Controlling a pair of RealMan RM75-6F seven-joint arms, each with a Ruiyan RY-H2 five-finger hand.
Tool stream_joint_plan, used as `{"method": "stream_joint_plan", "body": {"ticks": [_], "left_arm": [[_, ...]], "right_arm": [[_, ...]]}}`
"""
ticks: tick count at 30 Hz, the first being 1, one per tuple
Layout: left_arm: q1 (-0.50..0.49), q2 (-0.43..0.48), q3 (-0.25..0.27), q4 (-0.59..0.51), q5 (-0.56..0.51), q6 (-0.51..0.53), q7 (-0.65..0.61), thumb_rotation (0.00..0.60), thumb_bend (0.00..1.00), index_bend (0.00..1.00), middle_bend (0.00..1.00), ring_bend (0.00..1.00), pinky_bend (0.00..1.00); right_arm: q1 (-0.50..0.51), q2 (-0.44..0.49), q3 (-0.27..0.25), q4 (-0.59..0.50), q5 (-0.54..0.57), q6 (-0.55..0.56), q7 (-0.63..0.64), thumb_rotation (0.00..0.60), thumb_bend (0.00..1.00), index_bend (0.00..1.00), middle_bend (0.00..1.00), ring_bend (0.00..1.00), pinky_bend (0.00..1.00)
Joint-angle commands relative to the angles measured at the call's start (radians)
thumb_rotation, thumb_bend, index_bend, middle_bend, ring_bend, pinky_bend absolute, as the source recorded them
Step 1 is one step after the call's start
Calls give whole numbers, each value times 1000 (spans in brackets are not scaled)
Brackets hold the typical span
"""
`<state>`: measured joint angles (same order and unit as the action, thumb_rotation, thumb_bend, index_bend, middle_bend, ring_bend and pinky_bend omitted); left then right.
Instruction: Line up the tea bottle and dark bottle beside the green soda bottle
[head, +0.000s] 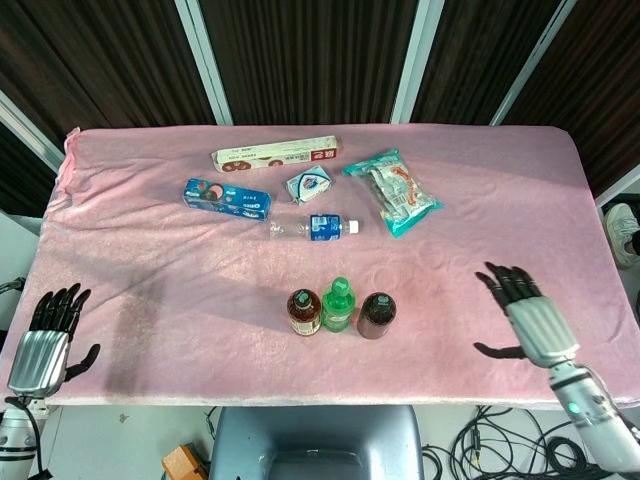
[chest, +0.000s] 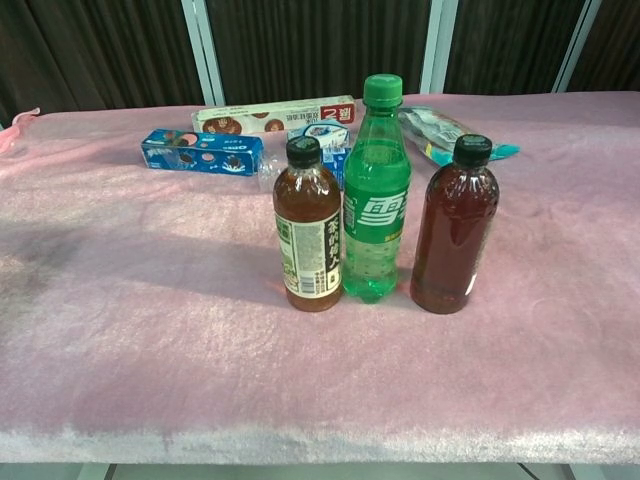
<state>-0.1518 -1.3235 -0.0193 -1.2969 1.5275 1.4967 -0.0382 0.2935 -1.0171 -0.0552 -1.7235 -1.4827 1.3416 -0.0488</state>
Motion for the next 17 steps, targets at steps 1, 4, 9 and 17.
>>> {"method": "stream_joint_plan", "body": {"ticks": [1,4,9,17], "left_arm": [[32,41,24,-73,-6,6,57,600,308,0,14,0,0],[46,46,27,-90,14,40,78,600,307,0,16,0,0],[54,49,33,-104,18,41,103,600,309,0,18,0,0],[50,53,33,-118,19,17,119,600,309,0,34,0,0]], "right_arm": [[-192,-23,-18,70,118,186,-46,600,252,0,0,0,0],[-227,-50,-2,138,141,197,45,600,252,0,0,0,0],[-245,-64,13,172,131,210,30,600,252,0,0,0,0],[-259,-55,14,178,83,197,52,600,252,0,0,0,0]]}}
